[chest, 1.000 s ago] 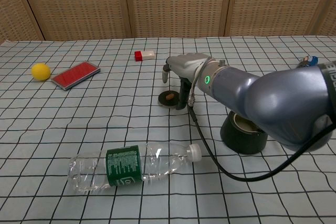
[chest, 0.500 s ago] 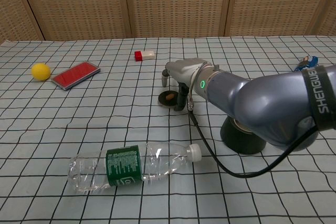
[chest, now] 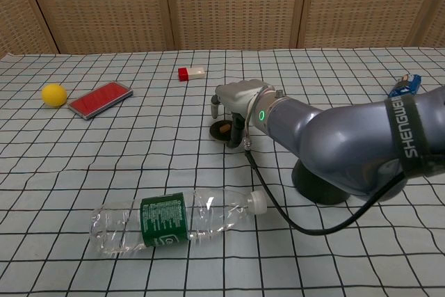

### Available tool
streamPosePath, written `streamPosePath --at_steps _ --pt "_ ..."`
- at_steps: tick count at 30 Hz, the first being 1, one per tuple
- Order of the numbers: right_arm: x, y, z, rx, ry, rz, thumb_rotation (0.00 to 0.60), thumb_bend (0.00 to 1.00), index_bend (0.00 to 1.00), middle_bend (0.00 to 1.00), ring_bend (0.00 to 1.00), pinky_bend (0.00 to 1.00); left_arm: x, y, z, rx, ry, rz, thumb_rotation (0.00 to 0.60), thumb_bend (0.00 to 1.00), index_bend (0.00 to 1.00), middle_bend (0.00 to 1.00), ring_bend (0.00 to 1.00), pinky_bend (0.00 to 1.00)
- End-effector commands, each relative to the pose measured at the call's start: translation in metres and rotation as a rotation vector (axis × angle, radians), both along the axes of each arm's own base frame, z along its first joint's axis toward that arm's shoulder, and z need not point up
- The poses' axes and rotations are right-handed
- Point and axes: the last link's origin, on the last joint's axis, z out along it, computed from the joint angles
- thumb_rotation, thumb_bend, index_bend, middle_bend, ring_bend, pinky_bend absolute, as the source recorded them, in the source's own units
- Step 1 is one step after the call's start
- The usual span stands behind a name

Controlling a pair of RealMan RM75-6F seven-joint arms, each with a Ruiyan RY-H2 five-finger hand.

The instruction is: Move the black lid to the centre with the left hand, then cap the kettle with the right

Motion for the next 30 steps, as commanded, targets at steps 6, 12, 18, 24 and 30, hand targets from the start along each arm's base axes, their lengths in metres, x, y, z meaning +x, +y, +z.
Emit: streamPosePath --at_steps 6,12,18,24,30 --pt "-0.003 -0.001 -0.002 -0.004 0.019 0.003 0.600 0.44 0.35 0.06 0.00 0.00 0.000 0.000 0.000 -0.007 0.001 0.000 0.600 0.10 0.03 0.00 0.00 0.00" --pt "-0.006 0.000 -0.002 -0.009 0.029 0.004 0.600 0.48 0.40 0.08 0.00 0.00 0.002 -0.001 -0.002 -0.021 0.000 -0.004 0.600 0.10 0.05 0.00 0.00 0.00" --pt "-0.003 0.003 0.004 -0.024 0.015 0.024 0.600 0.48 0.42 0.09 0.00 0.00 0.001 -0.001 -0.002 -0.022 0.002 -0.002 0.600 0.10 0.05 0.00 0.00 0.00" --pt "0.001 0.007 0.017 -0.047 0.001 0.045 0.600 0.48 0.42 0.09 0.00 0.00 0.001 -0.001 -0.001 -0.015 0.004 -0.003 0.600 0.10 0.05 0.00 0.00 0.00" --pt "-0.006 0.021 0.054 -0.109 -0.010 0.079 0.600 0.48 0.42 0.09 0.00 0.00 0.005 -0.005 0.003 0.009 0.020 -0.027 0.600 0.10 0.05 0.00 0.00 0.00"
